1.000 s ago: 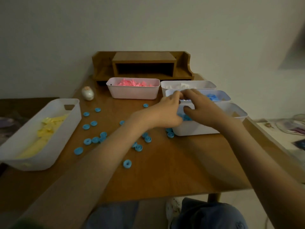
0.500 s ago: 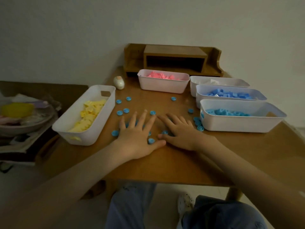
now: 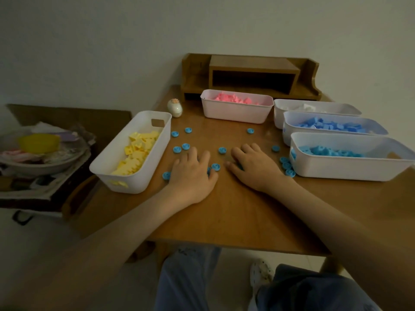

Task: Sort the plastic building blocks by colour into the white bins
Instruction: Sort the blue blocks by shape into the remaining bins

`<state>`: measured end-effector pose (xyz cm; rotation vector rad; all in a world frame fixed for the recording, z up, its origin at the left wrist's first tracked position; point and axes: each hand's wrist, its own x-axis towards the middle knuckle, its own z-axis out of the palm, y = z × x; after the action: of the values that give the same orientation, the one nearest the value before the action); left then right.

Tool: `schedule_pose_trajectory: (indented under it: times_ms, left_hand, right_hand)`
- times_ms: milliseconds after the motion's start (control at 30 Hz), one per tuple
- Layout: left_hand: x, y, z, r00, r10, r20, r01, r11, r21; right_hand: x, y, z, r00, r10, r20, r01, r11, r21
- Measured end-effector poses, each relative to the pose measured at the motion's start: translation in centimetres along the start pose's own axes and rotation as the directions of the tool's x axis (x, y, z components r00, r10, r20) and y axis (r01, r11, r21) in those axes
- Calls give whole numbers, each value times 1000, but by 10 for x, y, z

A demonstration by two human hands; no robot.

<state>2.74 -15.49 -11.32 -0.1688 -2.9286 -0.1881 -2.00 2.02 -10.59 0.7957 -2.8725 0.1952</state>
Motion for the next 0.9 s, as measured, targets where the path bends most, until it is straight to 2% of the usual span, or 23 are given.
schedule_pose_trajectory:
  times_ms: [467,900]
  left_hand:
    - [-3,6,-6,999,-6,-38,6,1000,-4]
    - [-2,10,-7,997,-50,-54,45,996,-80]
  right_hand:
    - [-1,-10,0,989,146,2,-145,985,-97]
    - [-4,-7,-4,998,61,-18,-62,994,-88]
